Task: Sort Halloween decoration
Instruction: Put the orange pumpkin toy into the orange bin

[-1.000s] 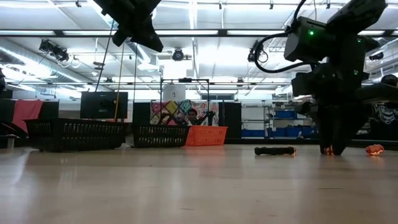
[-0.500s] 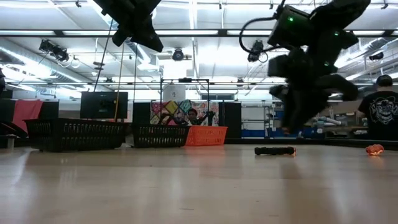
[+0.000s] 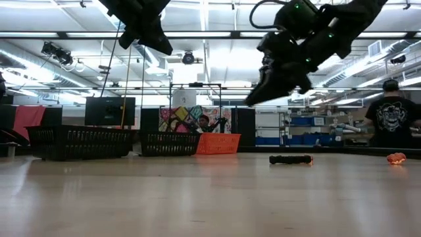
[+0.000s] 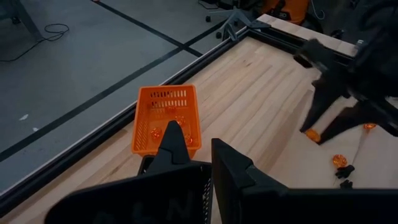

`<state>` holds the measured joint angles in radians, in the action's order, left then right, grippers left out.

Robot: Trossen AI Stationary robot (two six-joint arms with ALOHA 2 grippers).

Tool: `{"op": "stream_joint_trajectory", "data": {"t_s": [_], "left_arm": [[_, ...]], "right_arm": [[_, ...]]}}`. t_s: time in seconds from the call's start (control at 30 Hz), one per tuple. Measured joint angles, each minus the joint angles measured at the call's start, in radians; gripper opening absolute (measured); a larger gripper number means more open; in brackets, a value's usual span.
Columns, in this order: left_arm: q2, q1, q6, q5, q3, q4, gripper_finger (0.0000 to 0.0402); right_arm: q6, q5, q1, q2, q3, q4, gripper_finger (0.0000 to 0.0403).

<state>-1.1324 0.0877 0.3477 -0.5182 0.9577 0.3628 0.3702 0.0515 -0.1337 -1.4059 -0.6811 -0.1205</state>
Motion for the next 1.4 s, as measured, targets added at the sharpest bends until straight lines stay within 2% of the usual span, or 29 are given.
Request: {"op": "stream_joint_trajectory", "data": {"t_s": [0.57,0.73,1.13,1.4], "left_arm": [[0.000,0.000,0.000,0.000,0.000,0.000,0.0000],[0.000,0.000,0.000,0.000,0.000,0.000,0.0000],[0.000,0.000,0.000,0.000,0.000,-0.001,0.0000],[0.000,0.000,0.000,0.000,0.000,0.000,0.0000]], "right_arm": [[-0.038,0.000,-0.100,0.000,-0.001,-0.499,0.0101],[-0.063,0.001,-0.114,-0.052,-0.049,-0.499,0.0101],[-0.063,-0.001,-0.186,-0.366,-0.283,-0.499,0.0101],[-0.187,0.031,-0.260,-0.491,-0.370,-0.405,0.0103]]}}
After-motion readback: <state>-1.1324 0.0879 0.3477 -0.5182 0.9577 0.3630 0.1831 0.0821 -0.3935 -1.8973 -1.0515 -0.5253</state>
